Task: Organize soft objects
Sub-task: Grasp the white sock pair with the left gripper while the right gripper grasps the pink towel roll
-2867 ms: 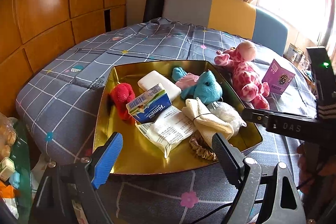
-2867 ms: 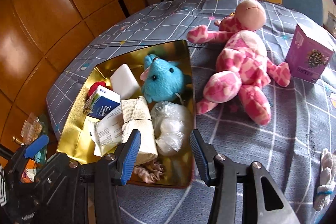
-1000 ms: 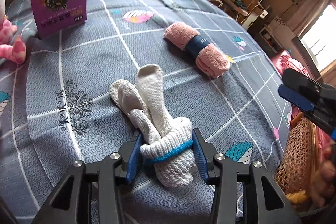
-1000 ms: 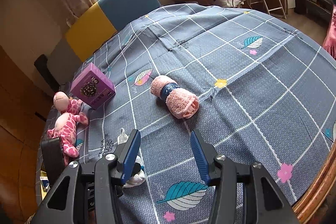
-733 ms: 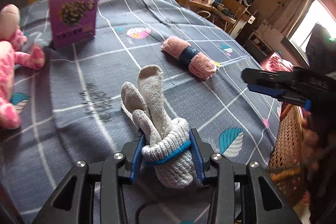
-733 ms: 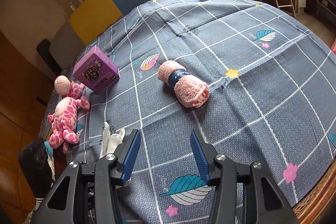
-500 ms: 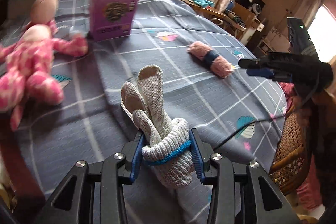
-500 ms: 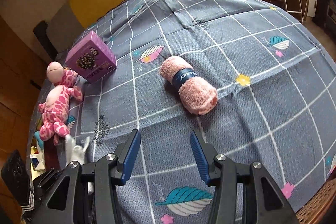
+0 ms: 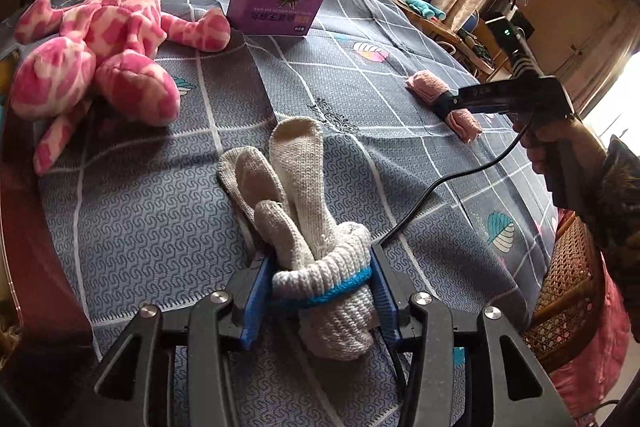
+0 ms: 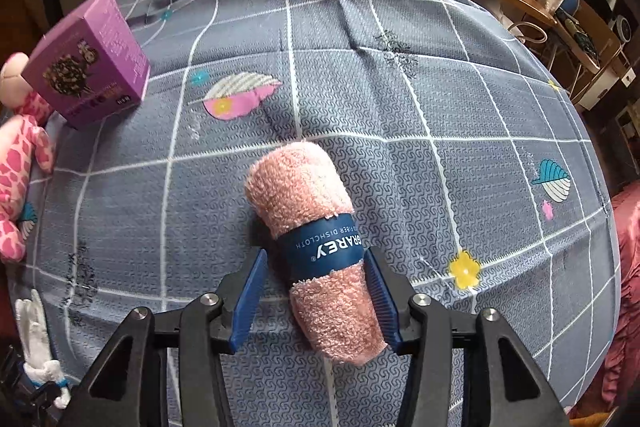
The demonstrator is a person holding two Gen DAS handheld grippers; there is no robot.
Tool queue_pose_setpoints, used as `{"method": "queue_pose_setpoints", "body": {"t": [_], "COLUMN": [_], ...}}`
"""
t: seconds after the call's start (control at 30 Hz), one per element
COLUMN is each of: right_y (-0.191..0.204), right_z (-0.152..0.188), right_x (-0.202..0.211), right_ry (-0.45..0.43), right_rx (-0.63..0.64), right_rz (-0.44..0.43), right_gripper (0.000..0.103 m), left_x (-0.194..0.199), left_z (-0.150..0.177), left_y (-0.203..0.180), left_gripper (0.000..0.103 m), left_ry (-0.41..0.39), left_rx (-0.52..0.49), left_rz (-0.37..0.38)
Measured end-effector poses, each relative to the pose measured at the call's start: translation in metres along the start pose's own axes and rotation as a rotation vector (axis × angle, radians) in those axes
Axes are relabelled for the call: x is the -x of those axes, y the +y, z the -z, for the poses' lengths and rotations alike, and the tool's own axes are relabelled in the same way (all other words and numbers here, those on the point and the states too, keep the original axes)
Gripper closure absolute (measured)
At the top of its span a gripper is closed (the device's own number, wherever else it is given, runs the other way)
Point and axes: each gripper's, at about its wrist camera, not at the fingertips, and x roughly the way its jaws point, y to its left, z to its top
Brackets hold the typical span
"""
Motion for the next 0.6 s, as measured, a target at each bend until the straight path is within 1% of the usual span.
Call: {"method": "queue_pose_setpoints", "body": {"t": [0.03,0.13,0.2,0.27,0.33,0.43,0.47,0.5,0.6], "right_y": [0.001,0.0,0.002,0.011,0.024,0.049,0.059,0.068,0.087], "right_z": [0.001,0.003,0.007,0.013,0.021,0.035,0.038,0.043,0.058], "right_x": [-0.002,0.005,0.016,0.032,0.047,0.055,0.052,0.049,0.03], "right_ry": [-0.008,-0.035,-0.063,-0.099,-0.112,-0.082,-0.068,-0.055,-0.01], "right_rx": [0.013,0.006,0.002,0.017,0.03,0.067,0.083,0.105,0.131], "right_rz": [0.018,0.028,0.03,-0.013,-0.087,-0.219,-0.244,-0.255,-0.242], "right_gripper": [0.064,0.07,0.07,0.07,0.07,0.069,0.069,0.069,0.067], "left_x": [0.0,-0.001,-0.001,-0.001,-0.002,-0.002,-0.002,-0.002,-0.003], "left_z": [0.001,0.001,0.001,0.001,0.001,0.001,0.001,0.002,0.001], "left_y": [0.0,-0.001,0.0,0.001,0.0,-0.001,-0.002,-0.002,-0.001], "left_gripper": [0.054,0.053,0.053,0.053,0.053,0.053,0.053,0.053,0.054], "left_ry": [0.001,0.003,0.002,0.003,0.002,-0.003,-0.005,-0.006,-0.005], "left_rx": [-0.001,-0.002,0.003,0.004,0.0,-0.002,-0.001,0.0,0.008], "left_rz": [-0.001,-0.004,-0.005,-0.007,-0.012,-0.021,-0.023,-0.023,-0.027]}}
